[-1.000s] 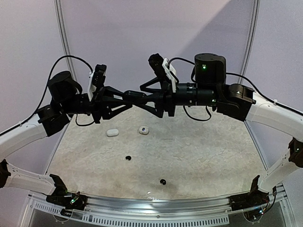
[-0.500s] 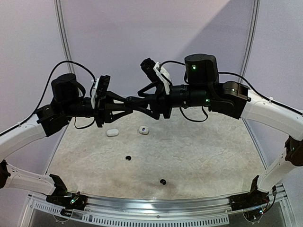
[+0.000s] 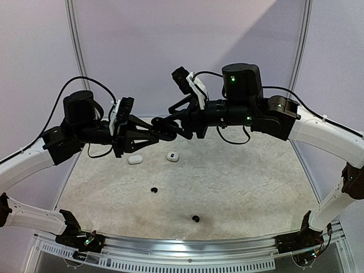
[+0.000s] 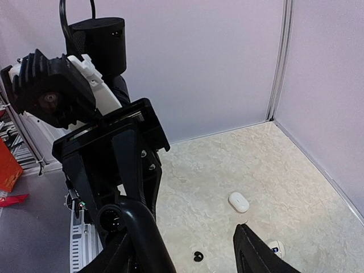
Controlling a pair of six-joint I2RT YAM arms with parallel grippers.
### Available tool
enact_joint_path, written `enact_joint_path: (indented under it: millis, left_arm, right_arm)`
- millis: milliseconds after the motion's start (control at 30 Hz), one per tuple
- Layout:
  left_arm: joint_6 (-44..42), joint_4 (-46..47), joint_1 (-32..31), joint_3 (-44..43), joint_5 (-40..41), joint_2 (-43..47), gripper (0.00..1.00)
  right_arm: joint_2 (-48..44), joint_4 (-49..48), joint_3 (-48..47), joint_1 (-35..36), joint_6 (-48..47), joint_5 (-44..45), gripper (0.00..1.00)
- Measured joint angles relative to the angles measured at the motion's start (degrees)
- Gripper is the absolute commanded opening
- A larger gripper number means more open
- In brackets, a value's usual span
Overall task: Insert the wireless bluetooth earbuds into the charging case
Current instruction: Open the charging case, then pick up the right earbud from the center of the board.
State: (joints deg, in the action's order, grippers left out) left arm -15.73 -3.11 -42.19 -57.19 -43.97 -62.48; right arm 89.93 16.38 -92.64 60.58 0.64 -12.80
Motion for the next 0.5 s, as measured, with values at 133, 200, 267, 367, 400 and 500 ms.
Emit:
enact_joint_path:
  millis: [133,200,267,367,400,500]
  left_arm:
    - [5.2,3.7,0.1,1.8,-0.1,0.2,0.0]
    - [8.6,6.7,0.2,3.7,0.0,0.2,0.0]
    - [11.7,9.2,0.3,5.4,0.0,0.2,0.0]
    - [15.8,12.2,0.3,7.6,0.1,0.3,0.0]
    - [16.8,12.9,0.4,8.2,0.2,0.4,0.0]
    - [18.9,14.1,0.6,9.3,1.0,0.9,0.0]
  right_arm:
    - [0.3,0.3,-0.1,-0.4,0.9,-0.3,0.62]
    - [0.7,0.7,-0.1,-1.0,1.8,-0.9,0.66]
    - [1.2,0.9,-0.1,-1.5,2.5,-1.7,0.69]
    - [2.1,1.2,-0.1,-2.3,3.4,-3.9,0.72]
    - [2.3,1.2,-0.1,-2.4,3.6,-4.4,0.73]
    - [2.8,1.1,-0.3,-2.8,4.3,-6.0,0.76]
